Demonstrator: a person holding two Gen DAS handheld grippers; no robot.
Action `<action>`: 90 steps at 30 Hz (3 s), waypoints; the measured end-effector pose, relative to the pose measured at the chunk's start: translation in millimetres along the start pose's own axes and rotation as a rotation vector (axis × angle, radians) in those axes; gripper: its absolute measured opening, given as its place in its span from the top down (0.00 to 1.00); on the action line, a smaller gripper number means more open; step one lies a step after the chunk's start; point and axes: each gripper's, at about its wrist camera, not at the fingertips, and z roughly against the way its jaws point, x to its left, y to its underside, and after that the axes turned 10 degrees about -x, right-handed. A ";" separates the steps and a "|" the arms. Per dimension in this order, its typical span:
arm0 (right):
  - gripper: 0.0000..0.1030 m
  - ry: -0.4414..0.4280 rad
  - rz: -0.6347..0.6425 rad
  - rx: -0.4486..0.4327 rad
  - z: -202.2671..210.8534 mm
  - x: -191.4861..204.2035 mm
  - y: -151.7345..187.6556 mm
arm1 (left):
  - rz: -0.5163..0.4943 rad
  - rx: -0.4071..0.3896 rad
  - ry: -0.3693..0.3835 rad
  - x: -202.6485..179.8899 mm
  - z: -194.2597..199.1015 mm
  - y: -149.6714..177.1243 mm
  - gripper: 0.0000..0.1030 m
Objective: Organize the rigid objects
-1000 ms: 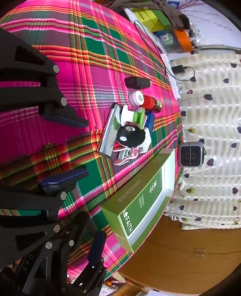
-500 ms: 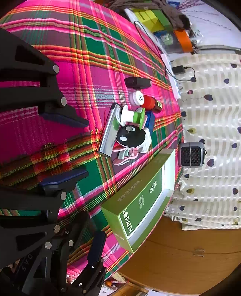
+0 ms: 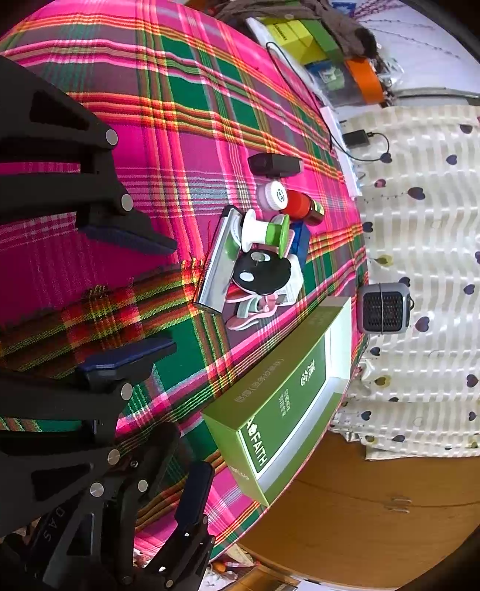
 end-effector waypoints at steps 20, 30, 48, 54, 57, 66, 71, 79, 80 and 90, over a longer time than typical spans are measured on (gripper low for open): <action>0.52 0.003 -0.005 0.004 -0.4 -1.9 1.1 | -0.002 0.002 -0.002 -5.5 -2.0 -0.7 0.55; 0.52 0.004 -0.006 0.007 -0.1 -1.9 0.6 | -0.003 0.002 -0.001 -4.5 -5.9 1.6 0.55; 0.52 -0.058 0.009 0.009 10.6 11.1 -3.7 | 0.088 -0.030 0.063 19.5 7.9 -15.6 0.55; 0.52 -0.075 0.010 -0.025 18.7 13.9 -11.9 | 0.149 -0.010 0.083 33.0 -0.3 -20.1 0.55; 0.52 -0.076 0.010 -0.044 20.7 14.3 -18.8 | 0.182 -0.007 0.098 33.5 -6.0 -24.5 0.55; 0.52 -0.082 0.009 -0.066 21.0 13.6 -28.8 | 0.207 0.014 0.030 26.2 -30.9 -33.7 0.55; 0.52 -0.088 0.009 -0.079 19.9 13.5 -33.4 | 0.183 0.032 -0.012 28.9 -38.5 -36.0 0.55; 0.52 -0.113 0.025 -0.100 14.7 20.8 -44.4 | 0.220 0.052 -0.097 63.9 -35.1 -31.6 0.55; 0.52 -0.118 0.029 -0.101 12.4 22.8 -46.2 | 0.236 0.046 -0.076 66.9 -33.5 -31.5 0.55; 0.53 -0.184 0.054 -0.087 -22.7 42.9 -69.8 | 0.261 0.024 0.018 74.0 -33.4 -36.0 0.55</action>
